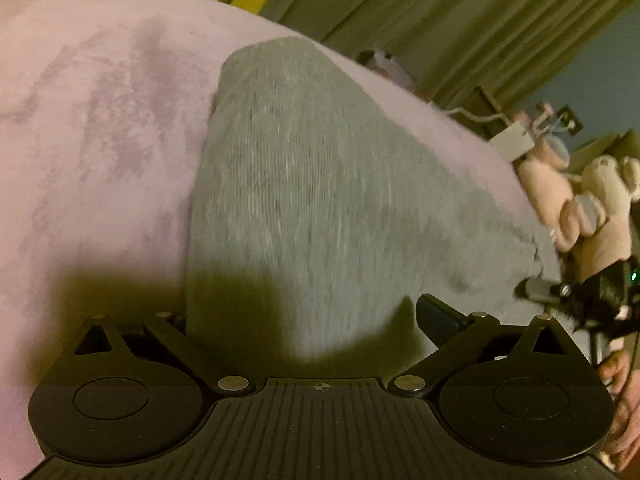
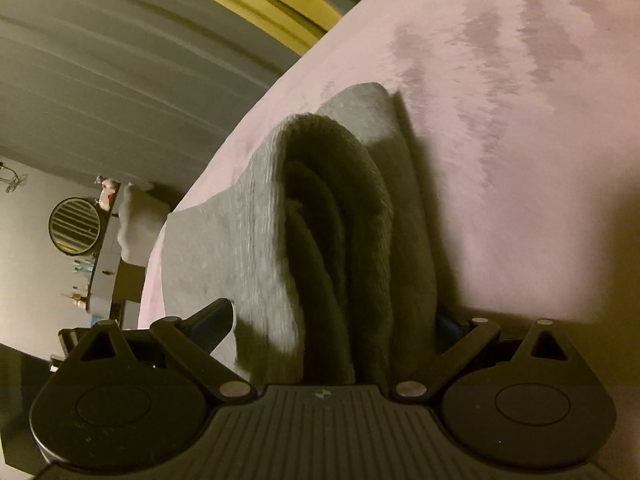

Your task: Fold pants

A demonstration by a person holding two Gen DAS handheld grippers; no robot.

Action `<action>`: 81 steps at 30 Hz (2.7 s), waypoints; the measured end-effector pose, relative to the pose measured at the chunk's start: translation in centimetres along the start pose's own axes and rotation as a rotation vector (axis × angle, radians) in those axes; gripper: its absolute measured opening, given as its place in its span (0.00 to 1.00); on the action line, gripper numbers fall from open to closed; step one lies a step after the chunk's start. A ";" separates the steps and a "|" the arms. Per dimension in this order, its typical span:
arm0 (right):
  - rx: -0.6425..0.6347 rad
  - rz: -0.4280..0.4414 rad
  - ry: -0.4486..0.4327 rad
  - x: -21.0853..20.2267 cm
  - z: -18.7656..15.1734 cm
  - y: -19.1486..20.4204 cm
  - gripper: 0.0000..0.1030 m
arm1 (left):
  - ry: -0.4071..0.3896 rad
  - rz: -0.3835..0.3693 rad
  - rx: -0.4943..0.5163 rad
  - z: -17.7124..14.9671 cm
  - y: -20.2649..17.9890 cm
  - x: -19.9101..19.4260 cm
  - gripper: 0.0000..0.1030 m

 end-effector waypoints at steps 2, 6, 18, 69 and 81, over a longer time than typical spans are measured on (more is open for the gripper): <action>-0.040 -0.018 -0.003 0.3 0.1 0.7 0.87 | -0.039 0.029 0.002 0.3 0.1 0.2 0.71; -0.081 -0.068 -0.019 0.0 -0.2 1.3 0.67 | -0.067 0.011 -0.024 0.3 0.3 -0.1 0.48; -0.136 0.084 -0.221 -2.8 2.8 8.7 0.55 | -0.221 0.019 0.037 5.8 -3.4 -4.8 0.30; 0.208 -0.110 -0.465 -1.0 -1.4 2.1 0.76 | -0.334 0.468 0.013 -4.7 0.2 -6.4 0.96; -0.015 -0.390 -0.427 -1.4 -2.7 3.9 0.86 | -0.340 0.462 0.005 -4.9 0.2 -6.5 0.96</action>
Point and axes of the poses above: each gripper's, at about its wrist camera, not at the fingertips, and x roughly the way its jaws point, y to its left, z to its top, the point moved 4 cm from there along x, roughly the way its jaws point, and after that the axes turned 1 degree about -z, right-handed, at the moved point
